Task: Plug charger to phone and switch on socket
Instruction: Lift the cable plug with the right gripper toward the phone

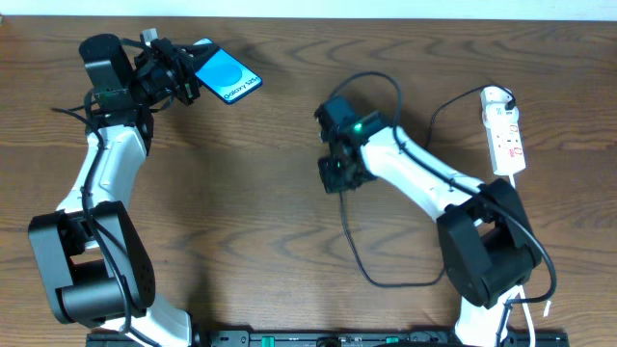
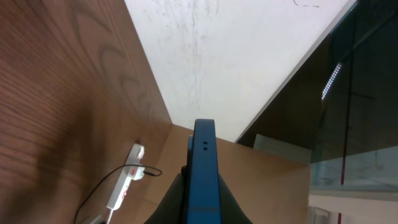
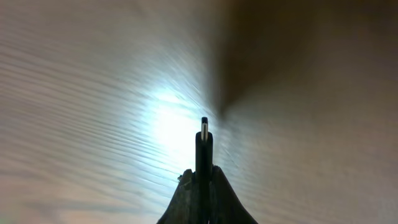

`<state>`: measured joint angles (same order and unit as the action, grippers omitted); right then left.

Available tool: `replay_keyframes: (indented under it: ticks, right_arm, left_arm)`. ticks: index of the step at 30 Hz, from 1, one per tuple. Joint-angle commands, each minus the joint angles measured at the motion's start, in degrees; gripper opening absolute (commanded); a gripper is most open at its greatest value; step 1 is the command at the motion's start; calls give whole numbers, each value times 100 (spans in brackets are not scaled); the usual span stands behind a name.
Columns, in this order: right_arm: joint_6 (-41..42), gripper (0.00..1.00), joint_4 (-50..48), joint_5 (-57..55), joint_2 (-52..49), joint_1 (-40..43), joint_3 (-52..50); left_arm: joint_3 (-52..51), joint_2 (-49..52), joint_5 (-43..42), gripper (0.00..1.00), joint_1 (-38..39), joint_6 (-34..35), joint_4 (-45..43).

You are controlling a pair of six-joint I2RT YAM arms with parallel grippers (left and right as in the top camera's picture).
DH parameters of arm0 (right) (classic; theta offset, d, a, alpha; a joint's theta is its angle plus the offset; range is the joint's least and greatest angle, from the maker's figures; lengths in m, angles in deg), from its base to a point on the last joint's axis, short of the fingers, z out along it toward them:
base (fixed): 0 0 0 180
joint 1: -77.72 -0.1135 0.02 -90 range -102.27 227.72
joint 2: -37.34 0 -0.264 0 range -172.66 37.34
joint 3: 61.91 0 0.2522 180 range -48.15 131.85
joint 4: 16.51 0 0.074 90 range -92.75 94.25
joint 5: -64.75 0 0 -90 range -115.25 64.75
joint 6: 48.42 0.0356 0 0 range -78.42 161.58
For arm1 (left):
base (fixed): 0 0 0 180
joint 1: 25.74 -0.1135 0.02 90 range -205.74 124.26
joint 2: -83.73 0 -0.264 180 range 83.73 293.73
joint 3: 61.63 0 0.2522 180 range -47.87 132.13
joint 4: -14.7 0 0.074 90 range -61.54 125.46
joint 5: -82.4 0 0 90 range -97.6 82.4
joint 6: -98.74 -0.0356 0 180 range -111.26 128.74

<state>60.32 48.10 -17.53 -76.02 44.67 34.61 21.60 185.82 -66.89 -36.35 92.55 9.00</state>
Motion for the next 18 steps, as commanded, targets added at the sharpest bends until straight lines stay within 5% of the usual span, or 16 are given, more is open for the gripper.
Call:
replay_keyframes:
  ticks: [1,18]
  right_arm:
    - [-376,1,-153,1036,-11,247,348]
    - [-944,1,-2236,6286,-13,1967,472]
  left_arm:
    - [127,-201,-136,7,-15,-33,-35]
    - [127,-201,-136,7,-15,-37,-35]
